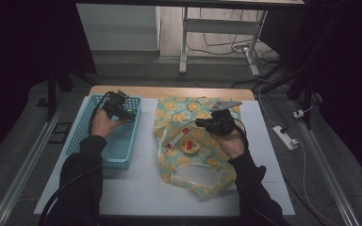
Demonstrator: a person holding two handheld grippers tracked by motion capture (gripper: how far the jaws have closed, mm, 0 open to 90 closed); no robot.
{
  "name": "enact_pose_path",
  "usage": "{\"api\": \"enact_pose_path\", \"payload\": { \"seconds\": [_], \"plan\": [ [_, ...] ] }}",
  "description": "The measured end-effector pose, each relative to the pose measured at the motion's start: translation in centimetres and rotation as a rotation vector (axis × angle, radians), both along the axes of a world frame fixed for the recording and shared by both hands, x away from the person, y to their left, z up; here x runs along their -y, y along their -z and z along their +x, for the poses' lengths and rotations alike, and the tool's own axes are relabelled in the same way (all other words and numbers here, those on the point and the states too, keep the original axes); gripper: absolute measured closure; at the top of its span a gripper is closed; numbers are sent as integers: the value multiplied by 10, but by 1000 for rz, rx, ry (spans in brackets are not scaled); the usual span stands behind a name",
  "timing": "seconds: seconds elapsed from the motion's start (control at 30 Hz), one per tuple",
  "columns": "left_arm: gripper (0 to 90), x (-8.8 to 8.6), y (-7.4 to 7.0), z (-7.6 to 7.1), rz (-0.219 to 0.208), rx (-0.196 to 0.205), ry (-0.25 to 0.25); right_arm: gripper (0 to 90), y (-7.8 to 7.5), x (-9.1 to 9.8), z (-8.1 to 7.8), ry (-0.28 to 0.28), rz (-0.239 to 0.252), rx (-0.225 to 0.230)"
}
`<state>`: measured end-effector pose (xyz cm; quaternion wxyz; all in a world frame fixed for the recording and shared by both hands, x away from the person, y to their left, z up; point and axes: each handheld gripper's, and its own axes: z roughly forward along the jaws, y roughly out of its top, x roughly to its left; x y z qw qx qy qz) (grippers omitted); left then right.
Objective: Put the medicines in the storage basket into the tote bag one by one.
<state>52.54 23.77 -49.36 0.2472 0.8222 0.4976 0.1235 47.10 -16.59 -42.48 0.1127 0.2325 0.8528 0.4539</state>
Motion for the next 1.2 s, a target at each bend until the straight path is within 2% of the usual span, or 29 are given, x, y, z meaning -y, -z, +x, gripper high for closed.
{"api": "enact_pose_path", "payload": {
  "seconds": [0.13,0.2,0.27,0.5,0.67,0.8,1.13,1.2],
  "plan": [
    [392,1,2,3,-17,-12,11,900,0,0,0,-1,0,0],
    [465,2,2,3,-35,-23,23,900,0,0,0,-1,0,0],
    [512,4,2,3,-27,-25,27,900,0,0,0,0,-2,1],
    [522,5,-2,1,-11,-42,-10,900,-1,0,0,1,-1,2],
    [523,-1,-13,-3,-72,-31,-31,900,-1,1,0,2,2,1],
    [523,-2,-24,-8,-90,-12,-24,900,-1,0,0,1,1,4],
    [523,-1,-44,-19,-94,6,6,900,-1,0,-1,4,2,5],
    [523,-2,-48,-22,-107,12,7,900,-1,0,-1,4,2,6]
  ]
}}
